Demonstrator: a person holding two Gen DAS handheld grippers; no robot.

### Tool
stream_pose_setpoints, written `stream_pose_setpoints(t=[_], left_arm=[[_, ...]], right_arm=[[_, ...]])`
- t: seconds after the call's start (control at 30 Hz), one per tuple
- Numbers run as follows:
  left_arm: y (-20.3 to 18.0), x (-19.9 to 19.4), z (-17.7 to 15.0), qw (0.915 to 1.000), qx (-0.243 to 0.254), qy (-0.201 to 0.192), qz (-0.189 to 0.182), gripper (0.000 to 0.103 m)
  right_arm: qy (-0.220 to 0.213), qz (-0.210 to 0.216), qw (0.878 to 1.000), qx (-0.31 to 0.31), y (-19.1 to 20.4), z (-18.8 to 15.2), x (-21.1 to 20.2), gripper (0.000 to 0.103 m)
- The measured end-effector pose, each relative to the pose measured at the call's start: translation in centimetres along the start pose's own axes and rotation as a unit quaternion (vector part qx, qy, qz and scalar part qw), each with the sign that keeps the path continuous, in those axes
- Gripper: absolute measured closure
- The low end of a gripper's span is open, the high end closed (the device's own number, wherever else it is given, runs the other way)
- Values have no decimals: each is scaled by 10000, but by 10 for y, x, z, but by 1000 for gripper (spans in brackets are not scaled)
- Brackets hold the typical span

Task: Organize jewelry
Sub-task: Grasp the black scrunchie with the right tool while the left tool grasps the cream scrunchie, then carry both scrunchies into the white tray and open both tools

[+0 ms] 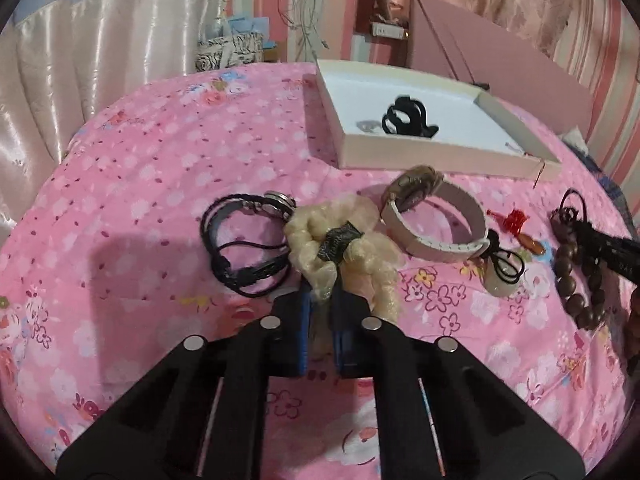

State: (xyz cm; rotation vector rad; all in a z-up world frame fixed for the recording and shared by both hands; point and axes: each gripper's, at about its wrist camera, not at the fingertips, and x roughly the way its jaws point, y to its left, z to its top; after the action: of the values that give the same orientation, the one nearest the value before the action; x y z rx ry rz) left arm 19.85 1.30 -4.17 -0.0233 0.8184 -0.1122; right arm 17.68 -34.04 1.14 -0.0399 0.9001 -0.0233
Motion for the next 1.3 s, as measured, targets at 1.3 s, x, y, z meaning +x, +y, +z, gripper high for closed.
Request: stream_pose_setpoints(t=[1.3], left_arm=[[-86,-11,113,9903,233,-1216,-637,100]], right_arm=[[-1398,1327,9811,155,42,120,-41,95]])
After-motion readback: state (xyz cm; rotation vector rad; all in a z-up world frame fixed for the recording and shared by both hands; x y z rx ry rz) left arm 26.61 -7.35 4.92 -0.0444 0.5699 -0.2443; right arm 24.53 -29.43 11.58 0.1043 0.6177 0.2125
